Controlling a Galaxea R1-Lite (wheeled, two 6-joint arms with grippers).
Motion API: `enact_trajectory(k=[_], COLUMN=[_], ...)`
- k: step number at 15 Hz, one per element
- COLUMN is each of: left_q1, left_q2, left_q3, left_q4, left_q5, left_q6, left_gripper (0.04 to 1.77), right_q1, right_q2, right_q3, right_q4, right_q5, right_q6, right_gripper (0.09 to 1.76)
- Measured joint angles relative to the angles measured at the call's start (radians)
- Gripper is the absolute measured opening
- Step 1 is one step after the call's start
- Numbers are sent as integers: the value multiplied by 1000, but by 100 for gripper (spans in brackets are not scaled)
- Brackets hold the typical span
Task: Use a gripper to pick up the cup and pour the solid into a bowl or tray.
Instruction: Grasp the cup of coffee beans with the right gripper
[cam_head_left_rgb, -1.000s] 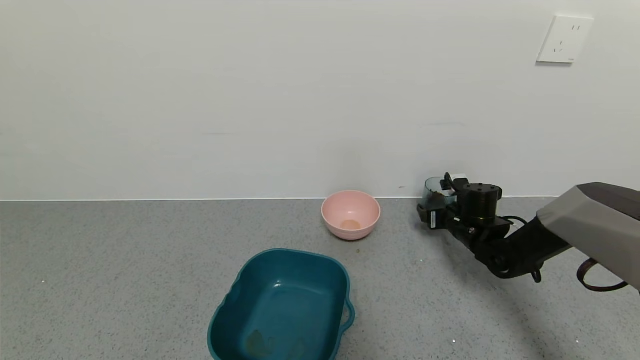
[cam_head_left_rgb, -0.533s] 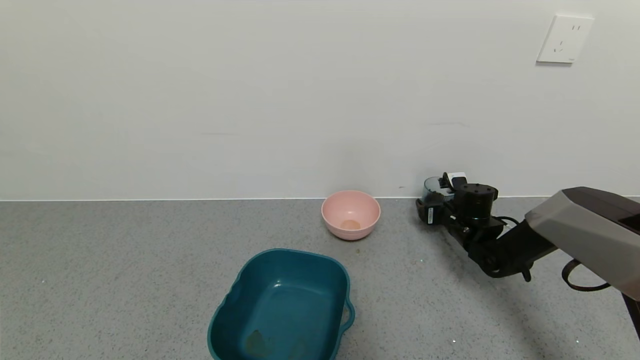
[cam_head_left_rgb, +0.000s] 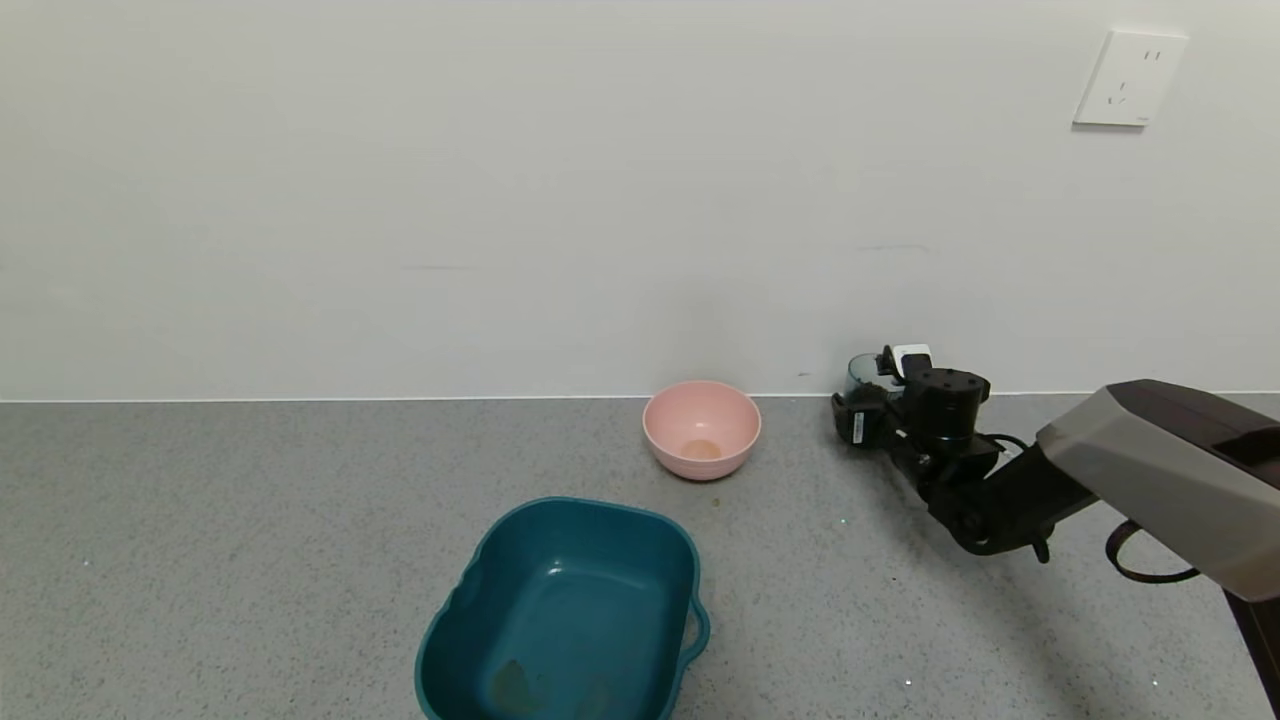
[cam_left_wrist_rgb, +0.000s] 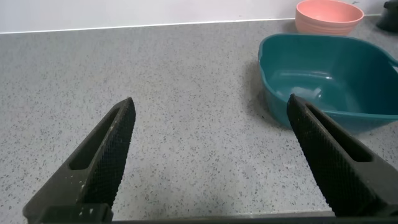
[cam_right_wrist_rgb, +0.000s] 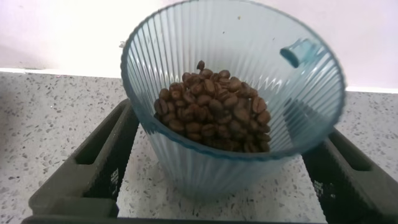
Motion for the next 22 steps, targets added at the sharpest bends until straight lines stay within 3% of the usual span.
enact_trajectory(k=[10,22], left_q1=[0,0], left_q2=[0,0], left_q3=[0,0], left_q4=[0,0], left_q5=[0,0], left_q6=[0,0], left_gripper=[175,175], right_q1=[-2,0], right_q2=[40,59], right_q3=[-10,-26], right_q4=[-85,-97], right_q5=[7,10], right_q6=[3,4], right_gripper=[171,171])
